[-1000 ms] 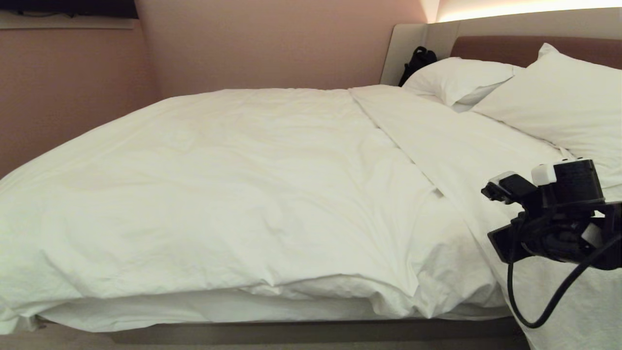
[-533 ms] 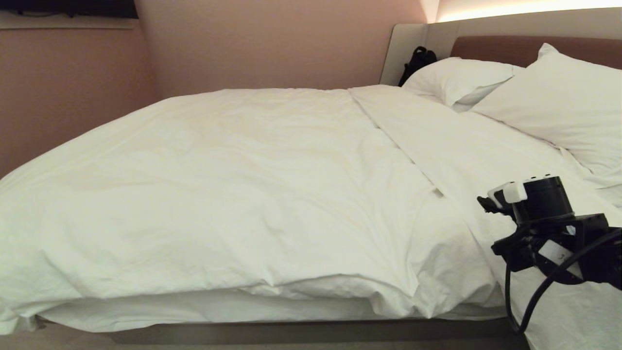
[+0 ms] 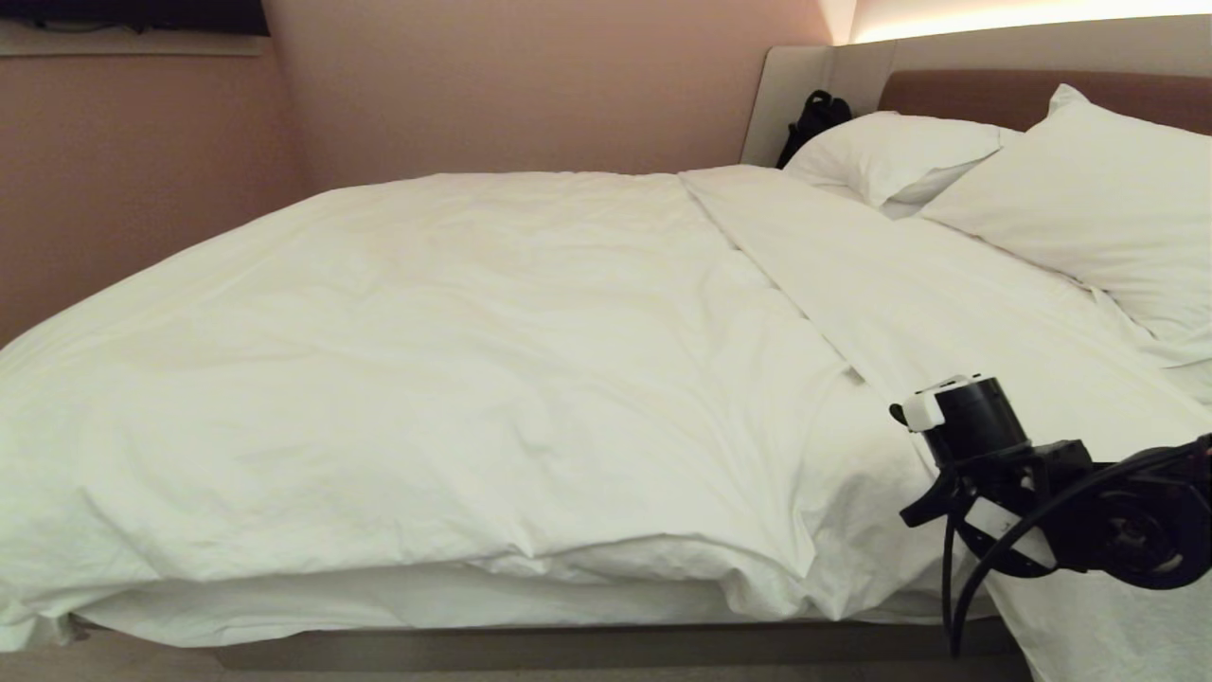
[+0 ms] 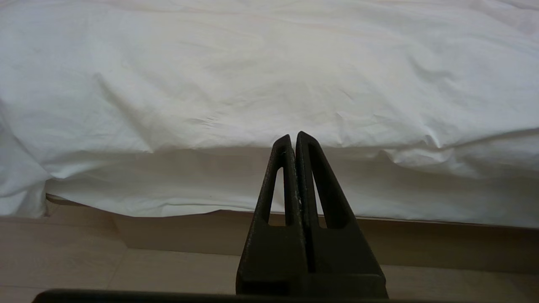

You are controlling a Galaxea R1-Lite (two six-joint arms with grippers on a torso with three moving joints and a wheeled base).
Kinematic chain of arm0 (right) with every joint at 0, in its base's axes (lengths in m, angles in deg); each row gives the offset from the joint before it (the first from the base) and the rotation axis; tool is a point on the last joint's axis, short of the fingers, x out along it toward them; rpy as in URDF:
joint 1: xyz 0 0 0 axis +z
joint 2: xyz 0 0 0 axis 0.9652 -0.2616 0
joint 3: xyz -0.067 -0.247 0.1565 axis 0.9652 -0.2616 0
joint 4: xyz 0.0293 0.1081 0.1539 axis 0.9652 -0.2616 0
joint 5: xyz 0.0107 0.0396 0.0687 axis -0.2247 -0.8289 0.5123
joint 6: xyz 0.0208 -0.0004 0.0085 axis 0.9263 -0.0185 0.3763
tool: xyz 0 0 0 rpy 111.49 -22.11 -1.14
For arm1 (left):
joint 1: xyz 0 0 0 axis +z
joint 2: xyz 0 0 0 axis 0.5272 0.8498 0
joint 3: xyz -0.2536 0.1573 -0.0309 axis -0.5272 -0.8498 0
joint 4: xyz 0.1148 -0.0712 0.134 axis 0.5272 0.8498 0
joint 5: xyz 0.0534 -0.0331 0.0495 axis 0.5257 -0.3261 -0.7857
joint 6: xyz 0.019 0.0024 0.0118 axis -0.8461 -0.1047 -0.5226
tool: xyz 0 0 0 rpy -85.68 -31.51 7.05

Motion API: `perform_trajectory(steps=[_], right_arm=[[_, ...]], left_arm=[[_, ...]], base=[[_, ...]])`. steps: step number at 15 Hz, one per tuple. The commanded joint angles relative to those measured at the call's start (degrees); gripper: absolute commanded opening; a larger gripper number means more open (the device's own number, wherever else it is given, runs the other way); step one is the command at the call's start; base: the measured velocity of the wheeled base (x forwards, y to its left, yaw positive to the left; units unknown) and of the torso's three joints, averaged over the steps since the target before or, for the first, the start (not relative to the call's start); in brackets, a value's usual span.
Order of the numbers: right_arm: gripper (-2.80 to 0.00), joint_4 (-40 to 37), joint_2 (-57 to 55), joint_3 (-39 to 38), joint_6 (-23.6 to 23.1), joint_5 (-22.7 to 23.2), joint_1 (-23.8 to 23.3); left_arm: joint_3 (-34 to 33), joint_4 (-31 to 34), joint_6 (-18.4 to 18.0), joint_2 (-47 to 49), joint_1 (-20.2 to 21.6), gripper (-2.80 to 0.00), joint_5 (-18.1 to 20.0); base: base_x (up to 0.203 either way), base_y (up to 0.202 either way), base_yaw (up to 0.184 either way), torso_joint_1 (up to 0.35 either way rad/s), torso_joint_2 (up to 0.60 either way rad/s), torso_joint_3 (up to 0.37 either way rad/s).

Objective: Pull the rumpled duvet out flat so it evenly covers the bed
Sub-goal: Flatten the corners of the folded blanket

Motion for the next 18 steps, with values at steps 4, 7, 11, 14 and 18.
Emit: perform_trajectory(steps=[4,7,11,14,18], right_arm=[[0.00,6.15,-6.08,0.37,0.42,-0.38,0.09],[0.00,9.62,-7.84,0.30,0.34,-0.45,1.21],[0.00,9.66,-7.76,0.16,0.90,-0.63,2.18],[0.00,9.62,-8.40,0.65,0.87,-0.96,2.37],[0.00,9.36,-8.42,1.52,0.20,-1.31,0.10]], left_arm=[[0.00,-0.04,0.06,0.06,0.03,-2.80,-0.03],[0.00,-0.04,0.06,0.05,0.03,-2.80,-0.03],[0.00,-0.04,0.06,0.04,0.03,-2.80,-0.03],[0.00,-0.04,0.06,-0.02,0.03,-2.80,-0.03],[0.00,-0.04,0.06,-0.02,0.03,-2.80,-0.03]], base=[[0.000,0.000,0.000,0.000,0.00,0.000],[0.000,0.000,0.000,0.000,0.00,0.000],[0.000,0.000,0.000,0.000,0.00,0.000],[0.000,0.000,0.000,0.000,0.00,0.000],[0.000,0.000,0.000,0.000,0.00,0.000]])
